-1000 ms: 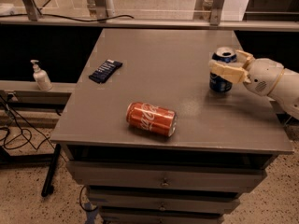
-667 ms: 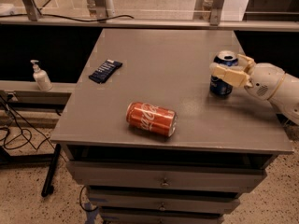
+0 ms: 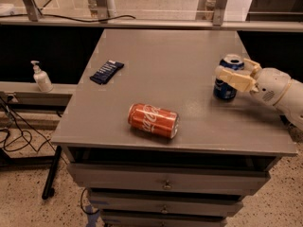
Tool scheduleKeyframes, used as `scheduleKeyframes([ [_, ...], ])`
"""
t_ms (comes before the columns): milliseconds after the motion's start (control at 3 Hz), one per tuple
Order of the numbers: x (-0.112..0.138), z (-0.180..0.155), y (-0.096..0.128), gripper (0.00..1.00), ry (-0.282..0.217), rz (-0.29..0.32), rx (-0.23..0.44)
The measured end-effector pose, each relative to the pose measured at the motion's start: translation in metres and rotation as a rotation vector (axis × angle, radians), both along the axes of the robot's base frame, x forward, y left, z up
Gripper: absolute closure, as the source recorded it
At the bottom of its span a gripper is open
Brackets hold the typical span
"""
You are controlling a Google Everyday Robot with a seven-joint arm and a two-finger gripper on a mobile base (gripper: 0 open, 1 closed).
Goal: Place pepsi can upright
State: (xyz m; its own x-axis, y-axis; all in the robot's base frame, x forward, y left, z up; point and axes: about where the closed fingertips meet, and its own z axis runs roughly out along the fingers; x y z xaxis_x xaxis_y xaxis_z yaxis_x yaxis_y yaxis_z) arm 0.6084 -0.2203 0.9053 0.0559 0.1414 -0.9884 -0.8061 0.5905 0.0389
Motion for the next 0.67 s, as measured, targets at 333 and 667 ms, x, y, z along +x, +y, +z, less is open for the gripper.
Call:
scheduleKeyframes([
  [333,-0.0026,-0.0014,-0.0019,0.13,0.006,-0.003,-0.006],
  [667,-0.0041,-0.0025,-0.0034,0.00,0.012,-0.007,-0.014],
])
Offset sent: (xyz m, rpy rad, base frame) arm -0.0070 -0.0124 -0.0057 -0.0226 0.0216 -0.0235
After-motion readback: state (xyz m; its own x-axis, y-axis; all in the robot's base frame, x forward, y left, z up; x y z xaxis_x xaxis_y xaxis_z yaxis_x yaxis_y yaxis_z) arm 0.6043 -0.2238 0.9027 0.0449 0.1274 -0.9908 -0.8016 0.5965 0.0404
